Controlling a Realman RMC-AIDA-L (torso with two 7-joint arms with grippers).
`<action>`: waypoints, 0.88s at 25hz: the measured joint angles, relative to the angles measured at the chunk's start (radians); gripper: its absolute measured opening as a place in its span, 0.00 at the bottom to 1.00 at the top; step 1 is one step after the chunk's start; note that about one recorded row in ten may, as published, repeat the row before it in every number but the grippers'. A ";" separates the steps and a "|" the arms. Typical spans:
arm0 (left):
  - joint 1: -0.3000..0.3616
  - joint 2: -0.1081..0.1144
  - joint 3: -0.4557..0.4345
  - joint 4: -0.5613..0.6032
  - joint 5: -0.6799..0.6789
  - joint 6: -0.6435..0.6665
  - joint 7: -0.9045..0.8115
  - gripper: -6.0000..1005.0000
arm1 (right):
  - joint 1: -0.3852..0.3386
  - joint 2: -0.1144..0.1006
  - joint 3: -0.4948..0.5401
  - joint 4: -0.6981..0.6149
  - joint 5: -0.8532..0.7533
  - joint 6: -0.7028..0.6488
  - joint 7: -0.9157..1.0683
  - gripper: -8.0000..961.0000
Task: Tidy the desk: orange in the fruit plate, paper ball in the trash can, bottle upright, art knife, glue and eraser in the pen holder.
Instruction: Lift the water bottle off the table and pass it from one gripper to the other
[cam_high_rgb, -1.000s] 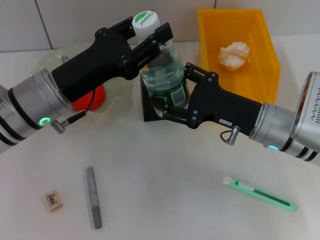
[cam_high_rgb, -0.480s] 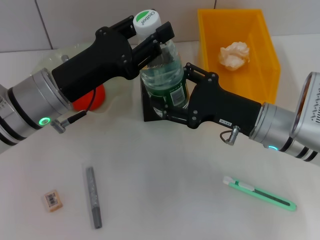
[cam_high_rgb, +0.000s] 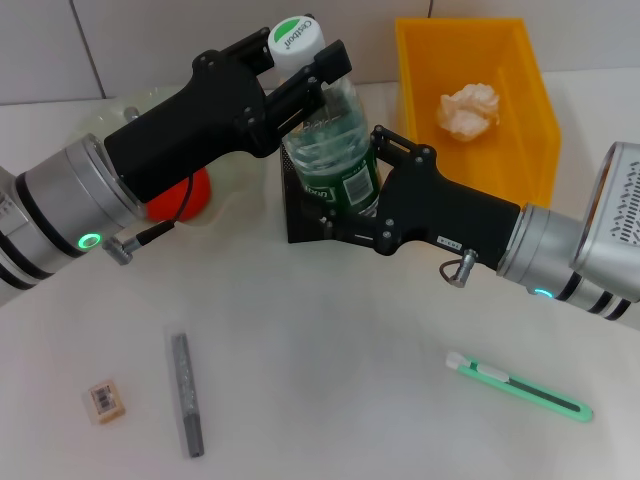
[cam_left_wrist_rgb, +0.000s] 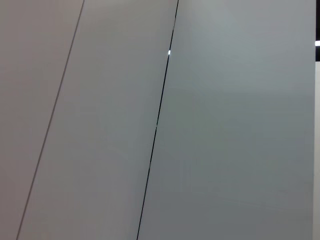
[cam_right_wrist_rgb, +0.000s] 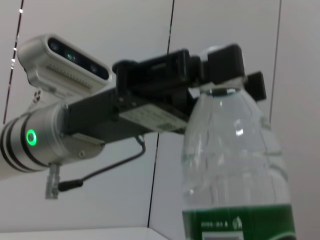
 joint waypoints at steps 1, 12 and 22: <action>0.000 0.000 0.000 0.000 0.000 0.000 0.000 0.45 | 0.000 0.000 0.000 0.000 0.000 0.000 0.000 0.83; 0.001 0.000 0.000 0.000 -0.001 0.003 -0.001 0.45 | 0.003 0.000 -0.001 0.001 0.000 0.000 0.002 0.85; 0.006 0.000 0.009 0.000 -0.012 0.004 -0.001 0.46 | 0.001 0.000 -0.006 0.002 0.000 -0.006 0.001 0.87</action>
